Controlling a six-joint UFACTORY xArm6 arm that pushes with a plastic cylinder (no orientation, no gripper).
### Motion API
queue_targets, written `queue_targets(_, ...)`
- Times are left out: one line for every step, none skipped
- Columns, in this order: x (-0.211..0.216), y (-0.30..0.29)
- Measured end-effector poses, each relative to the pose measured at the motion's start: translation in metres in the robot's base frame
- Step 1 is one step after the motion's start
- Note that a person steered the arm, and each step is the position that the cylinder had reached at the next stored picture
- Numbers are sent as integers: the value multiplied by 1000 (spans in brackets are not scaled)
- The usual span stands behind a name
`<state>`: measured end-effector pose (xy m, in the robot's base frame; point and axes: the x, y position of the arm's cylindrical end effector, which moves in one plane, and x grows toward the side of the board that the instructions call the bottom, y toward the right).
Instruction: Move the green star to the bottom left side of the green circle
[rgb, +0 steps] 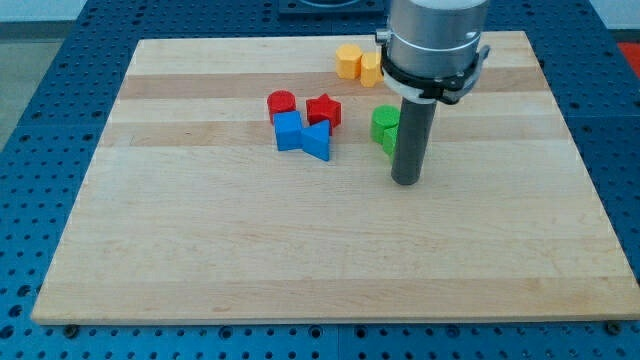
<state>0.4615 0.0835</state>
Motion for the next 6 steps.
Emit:
queue_targets(-2,0)
queue_targets(-10,0)
queue_targets(-17,-1)
queue_targets(-18,-7)
queue_targets(-18,-18)
queue_targets(-18,-23)
